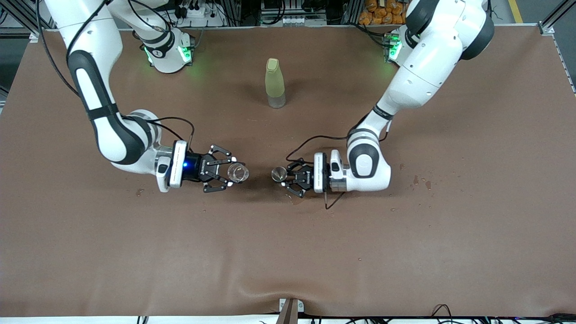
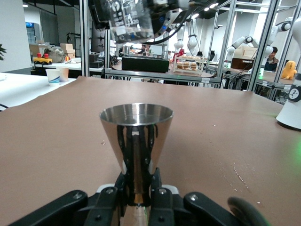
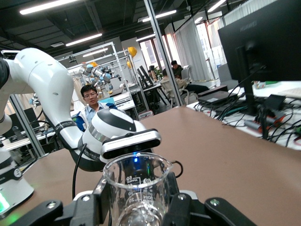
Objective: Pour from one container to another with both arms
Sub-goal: 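Tilt the beaker with the right gripper over the jigger's cup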
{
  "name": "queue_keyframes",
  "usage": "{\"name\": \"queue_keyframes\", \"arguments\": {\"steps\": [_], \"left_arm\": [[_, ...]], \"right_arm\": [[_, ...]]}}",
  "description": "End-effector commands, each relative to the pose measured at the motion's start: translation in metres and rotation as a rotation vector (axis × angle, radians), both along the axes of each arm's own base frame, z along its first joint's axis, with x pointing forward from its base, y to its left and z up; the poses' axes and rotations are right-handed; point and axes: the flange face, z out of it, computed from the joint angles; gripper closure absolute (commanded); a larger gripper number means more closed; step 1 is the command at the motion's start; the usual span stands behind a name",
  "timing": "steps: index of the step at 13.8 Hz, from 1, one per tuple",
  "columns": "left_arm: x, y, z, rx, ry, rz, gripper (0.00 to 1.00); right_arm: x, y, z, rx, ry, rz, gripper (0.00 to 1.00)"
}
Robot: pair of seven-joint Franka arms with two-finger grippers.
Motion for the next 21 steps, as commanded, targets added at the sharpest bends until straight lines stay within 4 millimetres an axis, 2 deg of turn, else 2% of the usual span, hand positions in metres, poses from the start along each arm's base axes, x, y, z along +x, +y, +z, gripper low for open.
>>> {"name": "queue_keyframes", "arguments": {"steps": [1, 2, 4, 6, 9, 11, 16, 21], "left_arm": [[0.001, -0.016, -0.001, 0.004, -0.008, 0.028, 1.00], [0.001, -0.020, -0.003, 0.002, -0.007, 0.034, 1.00], [0.003, -0.018, -0.007, 0.003, -0.006, 0.040, 1.00], [0.004, -0.018, -0.006, -0.006, 0.004, 0.053, 1.00], [0.003, -0.018, -0.007, -0.006, 0.007, 0.055, 1.00], [0.003, -0.018, -0.008, -0.006, 0.010, 0.055, 1.00], [0.003, -0.018, -0.008, -0.009, 0.015, 0.061, 1.00], [0.001, -0.020, -0.007, -0.017, 0.025, 0.070, 1.00]], "right_arm": [[-0.022, 0.009, -0.001, 0.021, 0.045, -0.023, 0.92], [-0.026, 0.015, -0.003, 0.022, 0.054, -0.018, 0.93], [-0.038, 0.028, 0.004, -0.019, 0.045, -0.016, 0.95], [-0.062, 0.038, 0.010, -0.053, 0.059, -0.027, 0.95], [-0.079, 0.066, 0.003, 0.005, 0.118, -0.064, 0.95], [-0.082, 0.076, 0.000, 0.027, 0.146, -0.096, 0.95], [-0.075, 0.078, 0.002, 0.047, 0.339, -0.136, 0.95], [-0.052, 0.086, -0.008, 0.034, 0.368, -0.168, 0.95]]}}
